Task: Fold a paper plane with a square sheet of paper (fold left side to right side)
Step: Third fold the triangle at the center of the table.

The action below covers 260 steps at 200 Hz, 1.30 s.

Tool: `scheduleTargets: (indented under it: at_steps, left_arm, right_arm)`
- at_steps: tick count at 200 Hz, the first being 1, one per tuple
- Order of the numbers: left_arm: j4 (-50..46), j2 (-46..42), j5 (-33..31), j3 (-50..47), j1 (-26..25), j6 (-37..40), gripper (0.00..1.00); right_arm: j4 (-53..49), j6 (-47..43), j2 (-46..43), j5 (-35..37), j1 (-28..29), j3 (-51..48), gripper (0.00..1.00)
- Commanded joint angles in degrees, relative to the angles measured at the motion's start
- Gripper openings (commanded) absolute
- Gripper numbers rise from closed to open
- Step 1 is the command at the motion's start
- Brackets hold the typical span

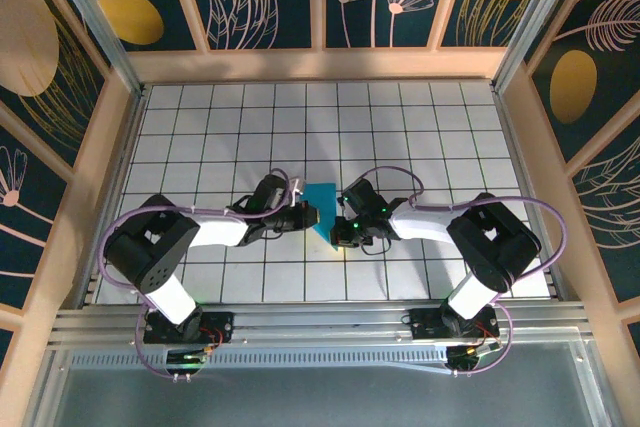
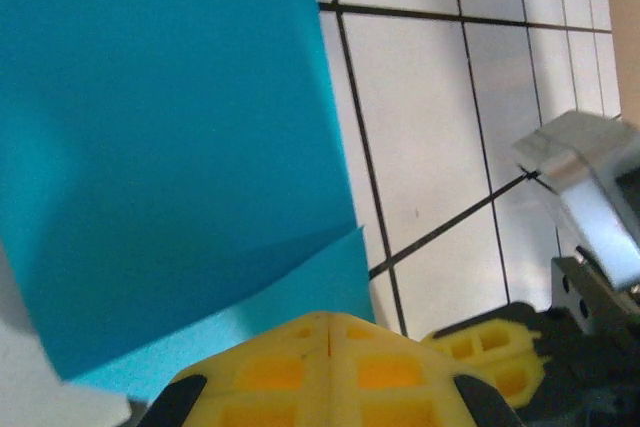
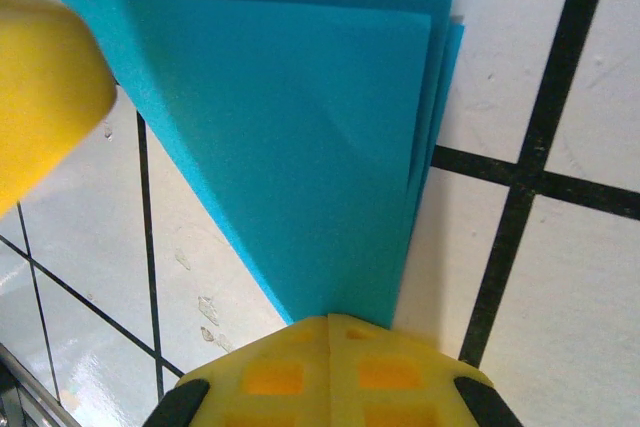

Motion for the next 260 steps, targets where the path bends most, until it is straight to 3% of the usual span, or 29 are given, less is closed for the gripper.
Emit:
scheduleTargets:
  at_steps: [1, 60, 104, 173, 260]
  left_arm:
    - [-2.6, 1.6, -2.3, 2.5, 0.0, 2.7, 0.01]
    - [-1.9, 4.6, -3.4, 0.4, 0.0, 2.7, 0.0]
    - [-4.3, 6.1, -7.7, 0.2, 0.0, 2.7, 0.0]
    - [-7.6, 7.3, -9.4, 1.6, 0.0, 3.1, 0.0]
    - [-9.5, 8.3, -10.0, 2.7, 0.0, 4.3, 0.0]
  right_arm:
    - [-7.5, -1.0, 2.7, 8.3, -1.1, -2.7, 0.0]
    - [-8.0, -1.2, 2.7, 8.5, -1.1, -1.8, 0.0]
    - [-7.5, -1.4, 0.9, 7.9, -1.1, -0.5, 0.0]
    - [-2.7, 0.0, -4.0, 1.1, -0.8, 3.9, 0.0]
    - [4.1, 2.1, 3.6, -0.7, 0.2, 6.8, 0.0]
